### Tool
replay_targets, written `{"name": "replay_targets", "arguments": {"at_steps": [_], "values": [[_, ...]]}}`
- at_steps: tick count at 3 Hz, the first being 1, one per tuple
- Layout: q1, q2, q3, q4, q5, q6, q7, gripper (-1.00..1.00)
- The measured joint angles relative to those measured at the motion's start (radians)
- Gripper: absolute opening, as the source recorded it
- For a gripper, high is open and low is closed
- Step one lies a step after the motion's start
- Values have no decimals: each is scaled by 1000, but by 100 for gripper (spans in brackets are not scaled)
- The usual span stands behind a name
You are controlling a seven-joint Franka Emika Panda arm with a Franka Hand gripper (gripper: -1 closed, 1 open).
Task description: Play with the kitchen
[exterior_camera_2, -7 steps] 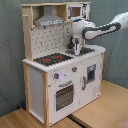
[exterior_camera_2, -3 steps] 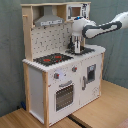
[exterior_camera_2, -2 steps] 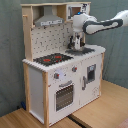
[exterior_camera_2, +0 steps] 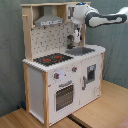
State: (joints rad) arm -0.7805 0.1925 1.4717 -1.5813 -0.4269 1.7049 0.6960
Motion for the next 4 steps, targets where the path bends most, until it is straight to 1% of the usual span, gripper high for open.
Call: {"name": "replay_targets", "arguments": {"at_steps": [1, 2, 3, 4], "values": [[62, 12, 30, -15, -4, 87, -11, -100], [135, 41, 18, -35, -23, 150, -13, -100], [216, 79, -20, -53, -57, 211, -15, -100], [294, 123, -70, -52, -98, 255, -21, -100]]}}
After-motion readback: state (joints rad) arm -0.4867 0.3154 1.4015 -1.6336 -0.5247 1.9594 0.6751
